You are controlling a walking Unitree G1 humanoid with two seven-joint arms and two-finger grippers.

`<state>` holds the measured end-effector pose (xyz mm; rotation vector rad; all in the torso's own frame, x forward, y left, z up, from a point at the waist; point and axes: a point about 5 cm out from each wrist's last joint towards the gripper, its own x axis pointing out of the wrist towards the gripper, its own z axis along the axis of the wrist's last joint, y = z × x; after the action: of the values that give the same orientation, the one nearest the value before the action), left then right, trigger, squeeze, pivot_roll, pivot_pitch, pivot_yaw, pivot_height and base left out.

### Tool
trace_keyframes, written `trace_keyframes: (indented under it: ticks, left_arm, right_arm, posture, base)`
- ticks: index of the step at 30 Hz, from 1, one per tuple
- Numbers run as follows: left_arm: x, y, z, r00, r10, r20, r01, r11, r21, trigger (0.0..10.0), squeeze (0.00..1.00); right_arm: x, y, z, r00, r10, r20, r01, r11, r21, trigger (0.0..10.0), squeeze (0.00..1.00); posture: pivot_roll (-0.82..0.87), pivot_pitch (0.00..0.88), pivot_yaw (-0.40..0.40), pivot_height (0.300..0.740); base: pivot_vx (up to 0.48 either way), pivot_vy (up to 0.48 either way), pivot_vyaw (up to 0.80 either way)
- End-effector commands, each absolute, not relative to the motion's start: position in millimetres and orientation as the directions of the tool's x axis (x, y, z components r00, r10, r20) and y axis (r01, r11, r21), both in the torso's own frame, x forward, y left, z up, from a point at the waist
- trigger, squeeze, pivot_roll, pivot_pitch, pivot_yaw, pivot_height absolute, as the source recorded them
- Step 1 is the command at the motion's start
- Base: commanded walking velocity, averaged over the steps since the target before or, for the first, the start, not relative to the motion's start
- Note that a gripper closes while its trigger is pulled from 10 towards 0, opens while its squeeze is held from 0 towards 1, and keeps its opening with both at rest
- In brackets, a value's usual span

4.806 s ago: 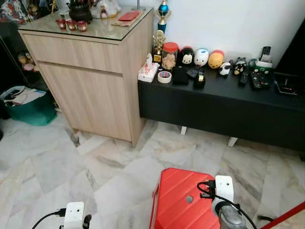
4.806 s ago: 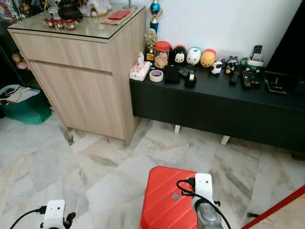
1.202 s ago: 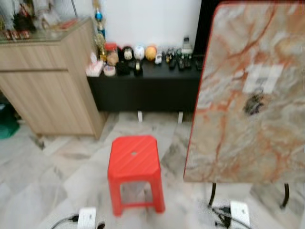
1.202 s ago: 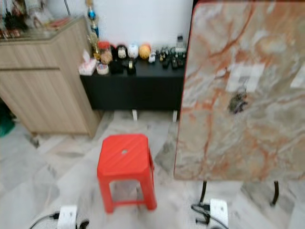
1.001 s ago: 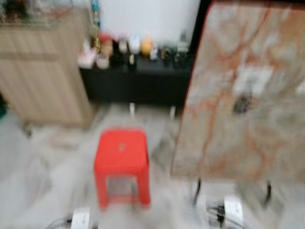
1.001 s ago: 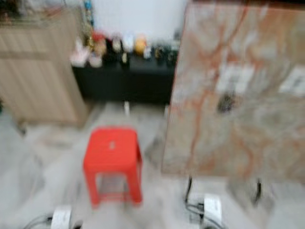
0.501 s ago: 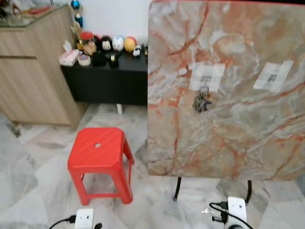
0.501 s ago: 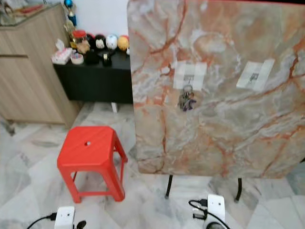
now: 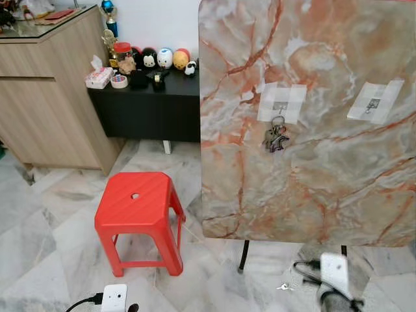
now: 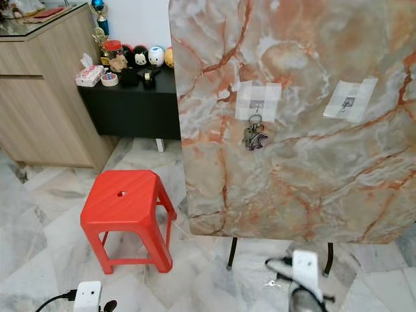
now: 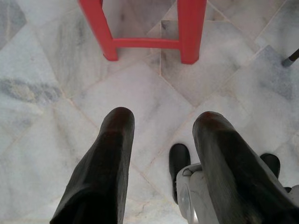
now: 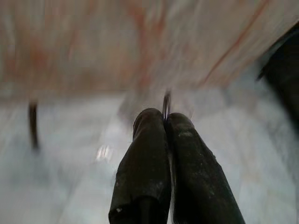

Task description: Hang keys on a hook

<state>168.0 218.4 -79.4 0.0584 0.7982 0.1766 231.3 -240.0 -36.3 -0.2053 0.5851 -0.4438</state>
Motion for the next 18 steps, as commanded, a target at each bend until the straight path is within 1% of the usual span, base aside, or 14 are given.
trace_keyframes:
  ticks: [1, 2, 5, 6, 7, 8, 12, 13, 15, 18]
  left_arm:
    - [164.2, 220.9, -81.0, 0.671, 0.187, -0.718, -0.134, 0.982, 0.131, 10.0, 0.0]
    - [164.2, 220.9, -81.0, 0.671, 0.188, -0.717, -0.135, 0.982, 0.131, 10.0, 0.0]
    - [164.0, 222.0, -80.9, 0.669, 0.199, -0.716, -0.149, 0.98, 0.132, 10.0, 0.0]
    - [164.1, 223.0, -80.6, 0.669, 0.204, -0.715, -0.156, 0.979, 0.132, 10.0, 0.0]
    - [164.1, 223.0, -80.6, 0.669, 0.204, -0.715, -0.156, 0.979, 0.132, 10.0, 0.0]
    - [164.3, 223.9, -80.3, 0.669, 0.205, -0.714, -0.158, 0.978, 0.133, 10.0, 0.0]
    - [164.5, 226.9, -79.6, 0.67, 0.206, -0.713, -0.156, 0.978, 0.137, 10.0, 0.0]
    - [164.5, 226.9, -79.6, 0.67, 0.206, -0.713, -0.156, 0.978, 0.137, 10.0, 0.0]
    - [164.4, 228.0, -79.3, 0.671, 0.206, -0.712, -0.154, 0.978, 0.138, 10.0, 0.0]
    - [163.4, 227.5, -79.9, 0.668, 0.205, -0.715, -0.155, 0.978, 0.136, 10.0, 0.0]
  right_arm:
    - [244.1, -241.3, -22.8, 0.781, -0.482, -0.397, 0.377, 0.871, -0.316, 10.0, 0.0]
    - [250.1, -242.9, -15.2, 0.796, -0.497, -0.345, 0.395, 0.859, -0.326, 10.0, 0.0]
    - [256.6, -242.6, -6.3, 0.816, -0.508, -0.276, 0.4, 0.841, -0.365, 10.0, 0.0]
    - [262.6, -239.3, 2.4, 0.845, -0.495, -0.199, 0.39, 0.828, -0.404, 10.0, 0.0]
    - [262.6, -239.3, 2.4, 0.845, -0.495, -0.199, 0.39, 0.828, -0.404, 10.0, 0.0]
    - [267.5, -236.8, 11.8, 0.862, -0.493, -0.117, 0.403, 0.807, -0.432, 10.0, 0.0]
    - [275.9, -231.7, 27.9, 0.867, -0.498, 0.003, 0.447, 0.774, -0.449, 10.0, 0.0]
    - [275.9, -231.7, 27.9, 0.867, -0.498, 0.003, 0.447, 0.774, -0.449, 10.0, 0.0]
    - [280.5, -223.3, 33.6, 0.884, -0.467, 0.022, 0.436, 0.804, -0.404, 10.0, 0.0]
    - [283.3, -214.7, 39.8, 0.905, -0.421, 0.064, 0.408, 0.813, -0.416, 10.0, 0.0]
  posture:
    - [0.0, 0.0, -0.025, 0.74]
    - [0.0, 0.0, -0.027, 0.74]
    - [0.0, 0.0, -0.03, 0.74]
    - [0.0, 0.0, -0.031, 0.74]
    - [0.0, 0.0, -0.031, 0.74]
    - [0.0, 0.0, -0.028, 0.74]
    - [-0.01, 0.0, -0.014, 0.74]
    - [-0.01, 0.0, -0.014, 0.74]
    - [-0.01, 0.0, -0.015, 0.74]
    - [-0.01, 0.0, -0.018, 0.74]
  base:
    - [0.0, 0.0, 0.0]
    - [0.0, 0.0, 0.0]
    - [0.0, 0.0, 0.0]
    - [0.0, 0.0, 0.0]
    - [0.0, 0.0, 0.0]
    - [0.0, 0.0, 0.0]
    - [0.0, 0.0, 0.0]
    - [0.0, 0.0, 0.0]
    - [0.0, 0.0, 0.0]
    - [0.0, 0.0, 0.0]
